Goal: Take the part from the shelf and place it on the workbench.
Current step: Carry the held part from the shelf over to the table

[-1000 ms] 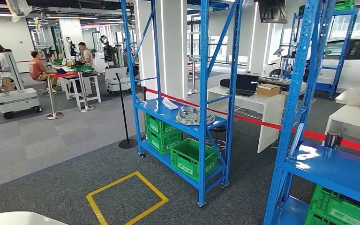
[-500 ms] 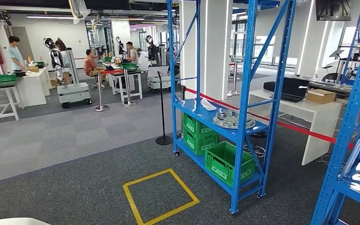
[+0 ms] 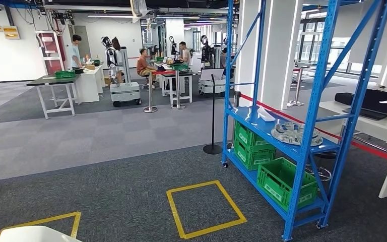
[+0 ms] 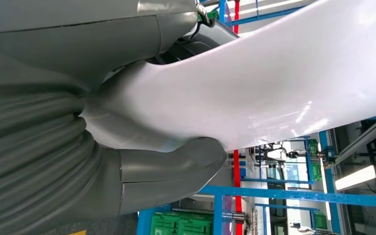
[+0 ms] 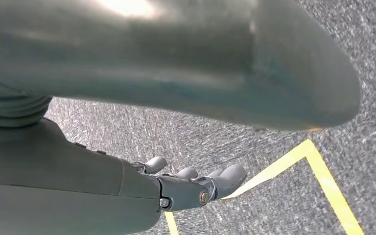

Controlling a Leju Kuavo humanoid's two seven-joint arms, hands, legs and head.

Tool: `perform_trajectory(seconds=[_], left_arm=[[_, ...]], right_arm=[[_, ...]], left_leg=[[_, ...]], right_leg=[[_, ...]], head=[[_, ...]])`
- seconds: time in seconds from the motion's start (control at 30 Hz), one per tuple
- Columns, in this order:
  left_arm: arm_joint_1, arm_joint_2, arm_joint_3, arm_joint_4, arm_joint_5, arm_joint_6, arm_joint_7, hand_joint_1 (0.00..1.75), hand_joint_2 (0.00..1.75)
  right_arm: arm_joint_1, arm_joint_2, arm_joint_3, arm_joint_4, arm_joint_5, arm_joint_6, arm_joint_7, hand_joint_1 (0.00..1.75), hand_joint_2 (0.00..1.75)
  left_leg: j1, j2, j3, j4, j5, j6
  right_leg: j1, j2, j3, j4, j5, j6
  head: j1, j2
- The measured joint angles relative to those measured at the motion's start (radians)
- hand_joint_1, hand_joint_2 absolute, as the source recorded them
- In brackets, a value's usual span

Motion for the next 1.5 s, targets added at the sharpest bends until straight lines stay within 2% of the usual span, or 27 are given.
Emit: perform_trajectory(seconds=[0.07, 0.13, 0.2, 0.23, 0.3, 0.37, 0.43, 0.5, 0.53, 0.63, 0.7, 0.73, 0.77, 0.8, 0.87, 0.93, 1.0, 1.03, 1.1, 1.13, 1.2, 1.23, 1.27, 1.3, 1.37, 1.43, 1.5], left_arm=[[-0.026, -0.002, -0.01, 0.011, 0.001, 0.0, 0.006, 1.75, 1.75], [-0.051, -0.004, -0.021, 0.025, 0.005, 0.0, 0.013, 1.75, 1.75], [-0.067, -0.005, -0.031, 0.04, 0.013, -0.002, 0.018, 1.75, 1.75], [-0.071, -0.005, -0.033, 0.046, 0.016, -0.004, 0.018, 1.75, 1.75], [-0.079, -0.005, -0.035, 0.054, 0.018, -0.008, 0.015, 1.75, 1.75], [-0.084, -0.005, -0.035, 0.057, 0.018, -0.008, 0.013, 1.75, 1.75], [-0.08, -0.002, -0.033, 0.057, 0.019, -0.004, 0.004, 1.75, 1.75], [-0.065, 0.006, -0.027, 0.052, 0.023, -0.001, -0.011, 1.75, 1.75], [-0.056, 0.012, -0.021, 0.049, 0.026, -0.002, -0.018, 1.75, 1.75], [-0.043, 0.026, -0.008, 0.042, 0.034, -0.007, -0.025, 1.75, 1.75], [-0.038, 0.027, -0.006, 0.04, 0.032, -0.003, -0.02, 1.75, 1.75], [-0.034, 0.027, -0.006, 0.039, 0.028, 0.0, -0.018, 1.75, 1.75], [-0.029, 0.027, -0.006, 0.035, 0.024, 0.004, -0.017, 1.75, 1.75], [-0.026, 0.027, -0.006, 0.03, 0.021, 0.007, -0.016, 1.75, 1.75], [-0.025, 0.027, -0.005, 0.021, 0.019, 0.008, -0.015, 1.75, 1.75], [-0.027, 0.027, -0.005, 0.018, 0.019, 0.005, -0.012, 1.75, 1.75], [-0.029, 0.027, -0.005, 0.018, 0.019, 0.003, -0.008, 1.75, 1.75], [-0.03, 0.027, -0.005, 0.019, 0.02, 0.003, -0.008, 1.75, 1.75], [-0.037, 0.027, -0.005, 0.019, 0.02, 0.002, -0.007, 1.75, 1.75], [-0.041, 0.026, -0.005, 0.021, 0.02, 0.002, -0.007, 1.75, 1.75], [-0.047, 0.025, -0.006, 0.026, 0.019, 0.001, -0.007, 1.75, 1.75], [-0.048, 0.024, -0.006, 0.03, 0.019, 0.0, -0.007, 1.75, 1.75], [-0.049, 0.024, -0.006, 0.034, 0.02, 0.0, -0.007, 1.75, 1.75], [-0.052, 0.024, -0.006, 0.038, 0.022, -0.001, -0.008, 1.75, 1.75], [-0.06, 0.025, -0.006, 0.045, 0.024, -0.001, -0.012, 1.75, 1.75], [-0.065, 0.026, -0.006, 0.048, 0.024, -0.002, -0.018, 1.75, 1.75], [-0.068, 0.027, -0.006, 0.049, 0.024, -0.003, -0.018, 1.75, 1.75]], right_arm=[[-0.005, 0.005, 0.0, 0.0, -0.003, -0.005, 0.002, 0.0, 0.0], [-0.005, 0.008, -0.001, 0.0, -0.005, -0.009, 0.008, 0.0, 0.0], [0.0, 0.011, -0.005, 0.0, -0.008, -0.014, 0.012, 0.0, 0.0], [0.002, 0.011, -0.007, 0.0, -0.009, -0.017, 0.011, 0.0, 0.0], [0.003, 0.011, -0.009, 0.0, -0.01, -0.021, 0.006, 0.0, 0.0], [0.003, 0.012, -0.01, 0.0, -0.005, -0.023, 0.004, 0.0, 0.0], [0.004, 0.013, -0.01, 0.0, 0.002, -0.023, 0.0, 0.0, 0.0], [0.003, 0.014, -0.01, 0.0, 0.011, -0.02, -0.009, 0.0, 0.0], [0.001, 0.015, -0.01, 0.0, 0.015, -0.019, -0.012, 0.0, 0.0], [0.001, 0.016, -0.01, 0.0, 0.023, -0.019, -0.012, 0.0, 0.0], [0.003, 0.016, -0.01, 0.0, 0.027, -0.019, -0.009, 0.0, 0.0], [0.003, 0.016, -0.01, 0.0, 0.028, -0.019, -0.009, 0.0, 0.0], [0.003, 0.017, -0.01, 0.0, 0.028, -0.019, -0.01, 0.0, 0.0], [0.002, 0.017, -0.01, 0.0, 0.029, -0.018, -0.01, 0.0, 0.0], [0.002, 0.019, -0.01, 0.0, 0.029, -0.019, -0.005, 0.0, 0.0], [0.001, 0.02, -0.01, 0.0, 0.027, -0.022, 0.003, 0.0, 0.0], [-0.004, 0.02, -0.01, 0.0, 0.025, -0.025, 0.008, 0.0, 0.0], [-0.007, 0.02, -0.01, 0.0, 0.024, -0.026, 0.009, 0.0, 0.0], [-0.009, 0.021, -0.01, 0.0, 0.02, -0.027, 0.008, 0.0, 0.0], [-0.008, 0.022, -0.011, 0.0, 0.018, -0.028, 0.006, 0.0, 0.0], [-0.003, 0.022, -0.012, 0.0, 0.014, -0.029, 0.001, 0.0, 0.0], [0.0, 0.022, -0.013, 0.0, 0.014, -0.031, 0.001, 0.0, 0.0], [0.002, 0.022, -0.013, 0.0, 0.014, -0.032, 0.003, 0.0, 0.0], [0.003, 0.022, -0.014, 0.0, 0.014, -0.032, 0.006, 0.0, 0.0], [0.003, 0.022, -0.014, 0.0, 0.015, -0.032, 0.009, 0.0, 0.0], [0.002, 0.022, -0.014, 0.0, 0.016, -0.03, 0.011, 0.0, 0.0], [0.001, 0.023, -0.014, 0.0, 0.017, -0.029, 0.019, 0.0, 0.0]], left_leg=[[0.006, -0.023, 0.006, -0.009, 0.006, 0.012], [0.009, -0.047, 0.009, -0.011, 0.01, 0.018], [0.009, -0.076, 0.007, -0.01, 0.01, 0.02], [0.008, -0.091, 0.007, -0.009, 0.01, 0.02], [0.009, -0.122, 0.009, -0.006, 0.008, 0.016], [0.009, -0.15, 0.007, -0.002, 0.005, 0.008], [0.009, -0.174, 0.0, -0.001, 0.003, -0.004], [0.012, -0.194, -0.005, -0.005, 0.003, -0.018], [0.012, -0.181, -0.009, 0.0, -0.001, -0.024], [0.008, -0.084, -0.064, 0.115, -0.066, -0.032], [0.008, -0.054, -0.127, 0.237, -0.116, -0.035], [0.008, -0.049, -0.143, 0.267, -0.119, -0.036], [0.008, -0.045, -0.14, 0.259, -0.103, -0.034], [0.007, -0.037, -0.115, 0.211, -0.07, -0.031], [-0.003, 0.011, -0.047, 0.079, -0.008, -0.016], [-0.012, 0.04, -0.012, 0.011, 0.012, 0.0], [-0.014, 0.018, -0.011, 0.005, 0.014, 0.01], [-0.011, 0.005, -0.01, 0.001, 0.016, 0.014], [-0.002, -0.019, -0.006, -0.008, 0.022, 0.025], [0.0, -0.031, -0.006, -0.009, 0.023, 0.028], [0.002, -0.059, -0.008, -0.008, 0.024, 0.031], [0.003, -0.075, -0.009, -0.006, 0.024, 0.03], [0.004, -0.09, -0.01, -0.004, 0.024, 0.03], [0.006, -0.106, -0.01, -0.001, 0.024, 0.027], [0.008, -0.134, -0.013, 0.007, 0.021, 0.018], [0.009, -0.159, -0.02, 0.012, 0.021, 0.001], [0.012, -0.184, -0.029, 0.007, 0.027, -0.016]], right_leg=[[-0.004, 0.049, -0.011, 0.035, -0.026, 0.011], [-0.006, 0.122, -0.065, 0.151, -0.085, 0.016], [-0.005, 0.145, -0.133, 0.274, -0.125, 0.015], [-0.004, 0.148, -0.148, 0.292, -0.118, 0.014], [-0.005, 0.161, -0.122, 0.206, -0.047, 0.008], [-0.008, 0.208, -0.067, 0.069, 0.016, 0.005], [-0.009, 0.231, -0.043, 0.012, 0.026, 0.002], [-0.007, 0.205, -0.037, 0.007, 0.024, -0.007], [-0.006, 0.192, -0.033, 0.003, 0.025, -0.014], [-0.005, 0.15, -0.023, -0.005, 0.024, -0.032], [0.001, 0.117, -0.02, -0.004, 0.019, -0.039], [0.003, 0.101, -0.018, -0.004, 0.016, -0.041], [0.005, 0.085, -0.014, -0.004, 0.012, -0.042], [0.007, 0.071, -0.009, -0.004, 0.008, -0.041], [0.011, 0.045, 0.004, -0.003, -0.003, -0.036], [0.015, 0.023, 0.013, -0.002, -0.012, -0.028], [0.017, 0.002, 0.019, -0.004, -0.017, -0.018], [0.015, 0.015, 0.021, 0.0, -0.021, -0.012], [0.01, 0.08, 0.001, 0.052, -0.053, -0.001], [0.005, 0.118, -0.026, 0.108, -0.081, 0.003], [0.0, 0.143, -0.096, 0.238, -0.131, 0.008], [-0.002, 0.145, -0.119, 0.274, -0.133, 0.01], [-0.003, 0.147, -0.125, 0.271, -0.115, 0.011], [-0.005, 0.151, -0.111, 0.23, -0.081, 0.012], [-0.012, 0.193, -0.055, 0.097, -0.014, 0.015], [-0.015, 0.229, -0.024, 0.023, 0.007, 0.013], [-0.011, 0.217, -0.021, 0.015, 0.006, 0.002]], head=[[0.001, 0.0], [0.003, 0.0], [0.005, 0.0], [0.006, 0.0], [0.007, 0.0], [0.007, 0.0], [0.008, 0.0], [0.008, 0.0], [0.008, 0.0], [0.005, 0.0], [0.004, 0.0], [0.004, 0.0], [0.004, 0.0], [0.004, 0.0], [0.004, 0.0], [0.004, 0.0], [0.005, 0.0], [0.005, 0.0], [0.006, 0.0], [0.007, 0.0], [0.009, 0.0], [0.01, 0.0], [0.01, 0.0], [0.01, 0.0], [0.011, 0.0], [0.011, 0.0], [0.01, 0.0]])
